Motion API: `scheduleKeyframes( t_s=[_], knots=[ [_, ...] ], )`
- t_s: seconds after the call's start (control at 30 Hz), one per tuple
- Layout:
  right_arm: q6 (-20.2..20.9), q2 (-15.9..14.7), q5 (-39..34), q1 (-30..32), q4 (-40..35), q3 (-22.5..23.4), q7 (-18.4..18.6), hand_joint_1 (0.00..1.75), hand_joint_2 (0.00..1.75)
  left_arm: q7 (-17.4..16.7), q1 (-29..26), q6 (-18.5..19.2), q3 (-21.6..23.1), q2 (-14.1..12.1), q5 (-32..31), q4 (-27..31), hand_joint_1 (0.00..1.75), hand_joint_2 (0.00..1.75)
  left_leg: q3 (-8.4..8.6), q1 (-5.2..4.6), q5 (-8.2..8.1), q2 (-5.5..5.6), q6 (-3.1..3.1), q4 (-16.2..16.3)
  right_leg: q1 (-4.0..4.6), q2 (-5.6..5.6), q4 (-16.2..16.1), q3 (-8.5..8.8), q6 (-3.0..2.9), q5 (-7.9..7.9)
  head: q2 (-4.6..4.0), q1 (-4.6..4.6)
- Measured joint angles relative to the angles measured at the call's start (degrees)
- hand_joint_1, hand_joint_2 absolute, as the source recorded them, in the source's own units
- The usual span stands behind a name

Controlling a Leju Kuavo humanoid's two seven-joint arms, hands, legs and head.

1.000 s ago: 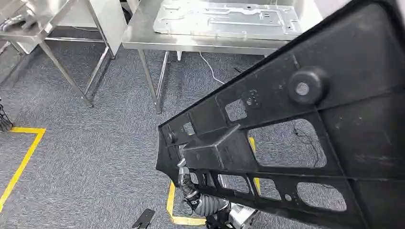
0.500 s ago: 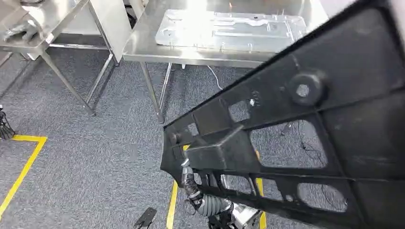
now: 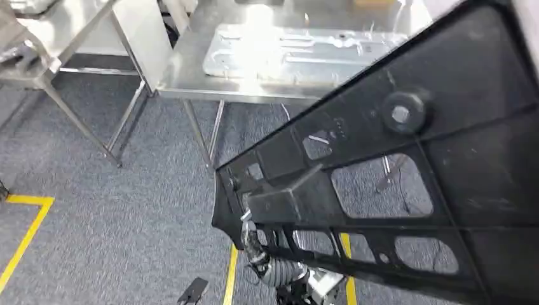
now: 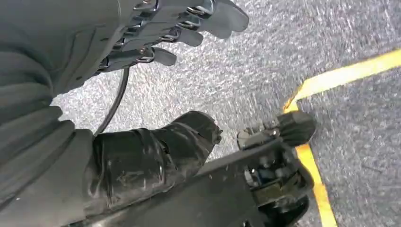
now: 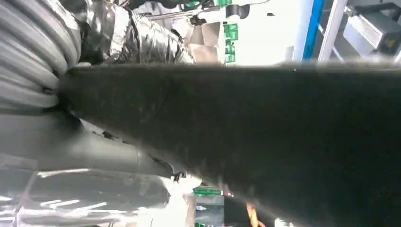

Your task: Take the parts from the cabinet and place them on the table.

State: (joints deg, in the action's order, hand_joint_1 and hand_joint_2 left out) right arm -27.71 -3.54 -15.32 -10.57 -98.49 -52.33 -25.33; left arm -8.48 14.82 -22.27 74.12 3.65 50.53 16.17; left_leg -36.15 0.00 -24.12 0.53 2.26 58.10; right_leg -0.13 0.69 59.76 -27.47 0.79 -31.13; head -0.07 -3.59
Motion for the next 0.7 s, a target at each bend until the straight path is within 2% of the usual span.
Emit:
scheduleKeyframes(
  t_s=[0.03, 0.07, 0.1, 0.13, 0.17, 0.2, 0.23, 0.27, 0.3, 0.33, 0.37, 0.4, 0.43, 0.47, 0.5, 0.53, 0.57, 0.6, 0.63, 0.67, 0.7],
  knots=[
    [0.00, 0.00, 0.00, -0.02, 0.00, 0.02, 0.02, 1.75, 1.75, 0.00, 0.04, 0.00, 0.00, -0.02, 0.00, 0.00, 0.00, 1.75, 0.94, 0.03, -0.25, -0.06, 0.17, -0.22, -0.12, -0.07, 2.44, -0.77, 0.09, 0.32, -0.02, 0.29],
    [0.00, 0.00, 0.00, -0.06, 0.00, 0.00, 0.02, 1.75, 1.75, 0.00, 0.16, 0.00, 0.00, -0.02, 0.00, 0.00, 0.00, 1.75, 1.53, 0.03, -0.55, -0.06, 0.49, -0.43, -0.15, -0.11, 6.18, -2.99, 0.22, 0.15, 0.00, 0.53],
    [0.00, 0.00, 0.00, -0.05, 0.00, 0.00, 0.02, 1.75, 1.75, 0.00, 0.20, 0.00, 0.00, -0.02, 0.00, 0.00, 0.00, 1.75, 2.10, 0.03, -1.01, -0.04, 0.52, -0.54, -0.26, -0.12, 10.53, -6.15, 0.41, -1.08, -0.02, 0.64],
    [0.00, 0.00, 0.00, 0.02, 0.02, 0.02, 0.02, 1.75, 1.75, 0.00, 0.17, 0.00, 0.00, -0.02, 0.00, 0.00, 0.00, 1.75, 2.62, 0.02, -1.57, -0.03, 0.50, -0.54, -0.36, -0.13, 13.39, -8.72, 0.54, -3.20, 0.00, 0.66],
    [0.00, 0.00, 0.00, 0.03, 0.07, 0.00, 0.02, 1.75, 1.75, 0.00, 0.06, 0.00, 0.02, -0.02, 0.00, 0.00, 0.00, 1.75, 3.32, 0.03, -2.23, 0.01, 0.49, -0.55, -0.44, -0.14, 14.78, -10.72, 0.92, -5.66, 0.00, 0.66],
    [0.00, 0.00, 0.00, 0.03, 0.15, 0.02, 0.02, 1.75, 1.75, 0.00, -0.03, 0.00, 0.02, -0.02, 0.02, 0.00, 0.00, 1.75, 4.12, 0.04, -2.85, 0.05, 0.45, -0.54, -0.54, -0.16, 14.26, -11.80, 1.16, -6.86, 0.00, 0.70],
    [0.00, 0.00, 0.00, 0.04, 0.17, 0.00, 0.02, 1.75, 1.75, 0.00, -0.09, 0.00, 0.02, -0.02, 0.02, 0.00, 0.00, 1.75, 4.96, 0.05, -3.48, 0.13, 0.36, -0.54, -0.66, -0.18, 12.26, -11.97, 1.19, -6.09, 0.00, 0.70],
    [0.00, 0.00, 0.00, 0.04, 0.20, 0.00, 0.04, 1.75, 1.75, 0.00, -0.08, 0.00, 0.02, -0.02, 0.02, 0.00, 0.00, 1.75, 5.87, 0.05, -4.10, 0.20, 0.22, -0.54, -0.76, -0.19, 8.82, -11.46, 1.15, -3.61, 0.00, 0.70],
    [0.00, 0.00, 0.00, 0.04, 0.20, 0.02, 0.04, 1.75, 1.75, 0.00, -0.07, 0.00, 0.02, 0.00, 0.02, 0.00, 0.00, 1.75, 6.83, 0.05, -4.86, 0.19, 0.03, -0.54, -0.84, -0.20, 3.97, -10.39, 0.87, 0.99, -0.02, 0.72],
    [0.00, -0.04, 0.00, 0.06, 0.26, 0.02, 0.04, 1.75, 1.75, 0.00, -0.10, 0.00, 0.02, -0.02, 0.00, 0.00, 0.00, 1.75, 6.99, 0.04, -5.56, 0.17, -0.25, -0.55, -0.85, -0.25, 0.28, -9.68, 0.70, 6.67, -0.02, 0.72],
    [-0.02, -0.07, 0.00, 0.06, 0.35, 0.02, 0.02, 1.75, 1.75, 0.00, -0.09, 0.02, 0.02, -0.02, 0.02, 0.00, 0.00, 1.75, 7.95, -0.16, -6.28, 0.40, -0.61, -0.11, -0.48, -0.35, 0.06, -9.67, 0.48, 6.73, -0.02, 0.59],
    [-0.02, -0.04, 0.00, 0.13, 0.35, 0.02, 0.04, 1.75, 1.75, -0.02, -0.02, 0.02, 0.02, -0.02, 0.02, 0.00, 0.00, 1.75, 7.91, -0.12, -6.87, 0.48, -1.21, -0.44, -0.17, -0.35, 0.23, -9.11, -0.05, 6.24, 0.00, 0.72],
    [0.00, -0.04, 0.00, 0.16, 0.31, 0.02, 0.07, 1.75, 1.75, 0.00, 0.02, 0.02, 0.02, -0.02, 0.00, 0.00, 0.00, 1.75, 8.94, 0.02, -6.86, 0.47, -1.59, -0.39, -0.09, -0.30, -0.01, -8.51, -0.47, 6.23, -0.02, 0.72],
    [0.02, -0.02, 0.00, 0.07, 0.31, 0.02, 0.04, 1.75, 1.75, 0.02, 0.15, 0.02, 0.02, -0.02, 0.00, 0.00, 0.00, 1.75, 8.94, -0.02, -6.26, 0.48, -1.95, 0.46, -0.20, -0.26, -0.29, -8.18, -0.93, 6.10, 0.00, 0.77],
    [0.02, 0.13, 0.00, 0.06, 0.28, 0.02, 0.04, 1.75, 1.75, 0.00, 0.37, 0.02, 0.02, -0.02, 0.00, 0.00, 0.00, 1.75, 8.67, 0.08, -6.48, 0.45, -2.05, 1.22, -0.42, -0.12, -0.41, -7.13, -1.51, 6.33, -0.02, 0.77],
    [0.04, 0.22, -0.02, -0.01, 0.31, 0.02, 0.04, 1.75, 1.75, 0.04, 0.54, 0.02, 0.02, 0.00, -0.02, 0.00, 0.00, 1.75, 7.52, 0.22, -6.32, 0.19, -2.22, 3.67, -0.42, -0.24, -0.52, -6.73, -1.92, 5.97, -0.02, 0.79],
    [0.04, 0.28, -0.02, -0.04, 0.31, 0.02, 0.04, 1.75, 1.75, 0.09, 0.71, 0.02, 0.02, 0.00, -0.04, 0.00, 0.00, 1.75, 5.44, 0.23, -6.73, 0.07, -2.46, 6.89, -0.42, -0.24, -0.51, -6.48, -2.19, 5.71, 0.00, 0.39],
    [0.04, 0.31, -0.02, -0.05, 0.31, 0.02, 0.04, 1.75, 1.75, 0.13, 0.72, 0.02, 0.04, 0.00, -0.04, 0.00, 0.00, 1.75, 2.73, 0.32, -7.96, 0.02, -2.75, 10.64, -0.40, -0.24, -0.51, -6.27, -2.48, 5.34, -0.02, 0.53],
    [0.04, 0.31, -0.07, -0.02, 0.33, 0.02, 0.04, 1.75, 1.75, 0.11, 0.57, 0.02, 0.04, -0.02, -0.04, 0.00, 0.00, 1.75, -0.19, 0.37, -10.02, 0.00, -3.10, 14.25, -0.35, -0.22, -0.51, -6.03, -2.54, 4.90, 0.00, 0.50],
    [0.04, 0.31, -0.07, -0.01, 0.39, 0.02, 0.07, 1.75, 1.75, 0.11, 0.33, 0.02, 0.04, -0.02, -0.04, 0.00, 0.00, 1.75, -2.73, 0.38, -11.92, -0.03, -3.17, 16.78, -0.33, -0.14, -0.51, -5.61, -2.57, 4.43, 0.00, 0.44],
    [0.02, 0.31, -0.09, -0.01, 0.46, 0.02, 0.07, 1.75, 1.75, 0.11, 0.19, 0.02, 0.04, -0.02, -0.04, 0.00, 0.00, 1.75, -4.01, 0.38, -12.12, -0.04, -3.26, 17.03, -0.33, -0.02, -0.51, -5.10, -2.53, 3.99, -0.02, 0.50]
  ],
)
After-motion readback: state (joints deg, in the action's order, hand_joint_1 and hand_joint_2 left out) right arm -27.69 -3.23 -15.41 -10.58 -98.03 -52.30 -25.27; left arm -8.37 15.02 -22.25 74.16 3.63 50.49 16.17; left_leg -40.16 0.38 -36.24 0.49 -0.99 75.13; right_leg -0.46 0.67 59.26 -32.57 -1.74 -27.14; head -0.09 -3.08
